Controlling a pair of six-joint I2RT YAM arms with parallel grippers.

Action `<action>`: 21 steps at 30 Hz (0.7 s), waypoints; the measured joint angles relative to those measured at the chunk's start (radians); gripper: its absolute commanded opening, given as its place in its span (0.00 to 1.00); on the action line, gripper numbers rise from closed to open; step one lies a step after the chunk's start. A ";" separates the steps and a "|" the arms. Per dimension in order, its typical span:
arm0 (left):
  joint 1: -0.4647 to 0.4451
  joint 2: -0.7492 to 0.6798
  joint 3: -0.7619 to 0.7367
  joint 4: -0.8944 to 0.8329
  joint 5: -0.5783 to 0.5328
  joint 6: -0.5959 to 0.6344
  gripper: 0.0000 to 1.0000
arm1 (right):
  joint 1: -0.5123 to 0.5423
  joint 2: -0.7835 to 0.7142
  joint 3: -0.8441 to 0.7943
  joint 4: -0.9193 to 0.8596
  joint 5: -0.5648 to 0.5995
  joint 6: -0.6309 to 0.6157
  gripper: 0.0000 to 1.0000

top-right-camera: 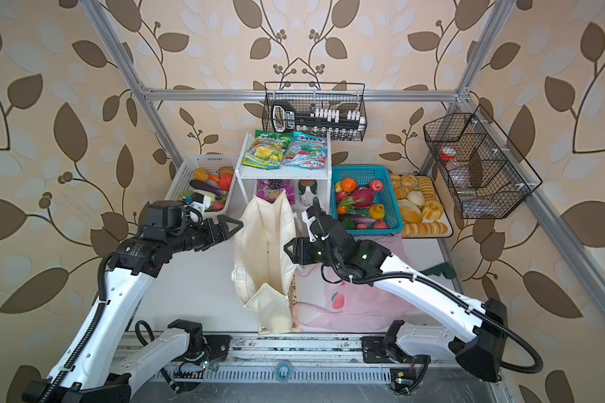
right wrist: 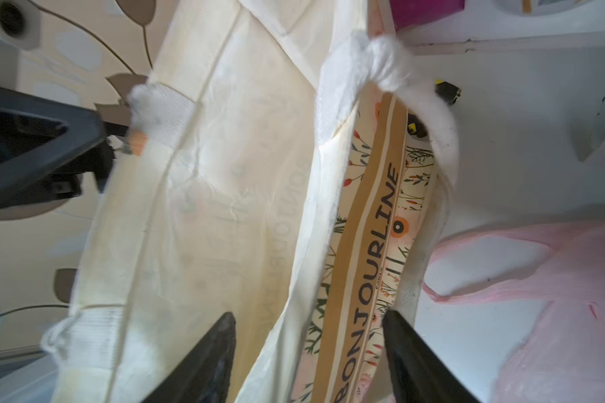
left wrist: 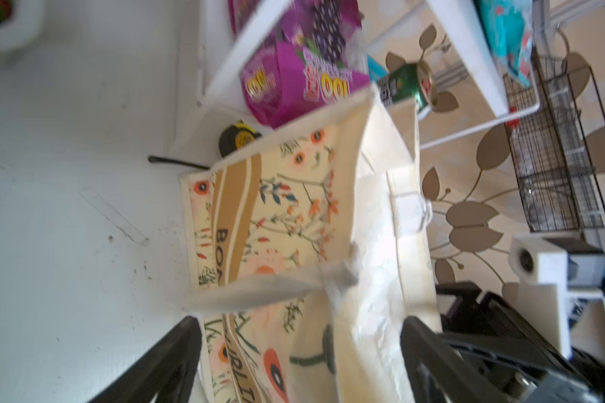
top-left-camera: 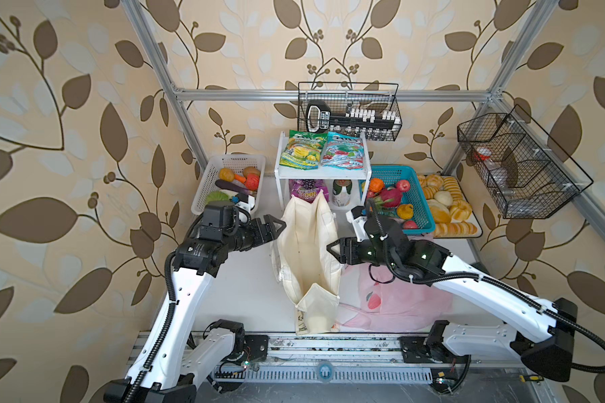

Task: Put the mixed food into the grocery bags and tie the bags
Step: 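Grasp one tote bag handle with each gripper, then pull the handles apart to spread the bag open, then release both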

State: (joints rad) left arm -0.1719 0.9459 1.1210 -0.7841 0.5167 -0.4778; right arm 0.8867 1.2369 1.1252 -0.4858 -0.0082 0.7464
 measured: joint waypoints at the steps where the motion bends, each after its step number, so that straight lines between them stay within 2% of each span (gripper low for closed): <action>1: -0.019 0.000 0.000 -0.013 0.003 0.001 0.83 | 0.000 0.014 0.001 -0.001 0.001 -0.002 0.50; 6: -0.063 0.007 -0.003 -0.046 0.012 0.009 0.56 | 0.002 0.042 0.002 -0.008 0.018 -0.001 0.15; 9: -0.077 0.027 -0.003 -0.052 0.022 0.013 0.35 | 0.003 0.032 0.002 -0.021 0.050 0.004 0.00; 12: -0.100 0.058 -0.002 -0.047 0.032 0.017 0.22 | 0.003 0.000 -0.002 -0.046 0.097 0.012 0.00; 14: -0.116 0.079 -0.002 -0.039 0.034 0.018 0.16 | 0.003 -0.033 -0.013 -0.066 0.128 0.017 0.00; 19: -0.151 0.114 -0.002 -0.027 0.033 0.010 0.10 | -0.008 -0.097 -0.035 -0.106 0.180 0.028 0.00; 21: -0.191 0.135 0.002 -0.006 0.029 -0.005 0.09 | -0.044 -0.139 -0.077 -0.108 0.183 0.032 0.00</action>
State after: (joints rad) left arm -0.3626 1.0805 1.1229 -0.7898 0.5461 -0.4831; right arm 0.8429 1.0981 1.0477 -0.5934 0.1749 0.7788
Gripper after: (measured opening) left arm 0.101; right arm 0.048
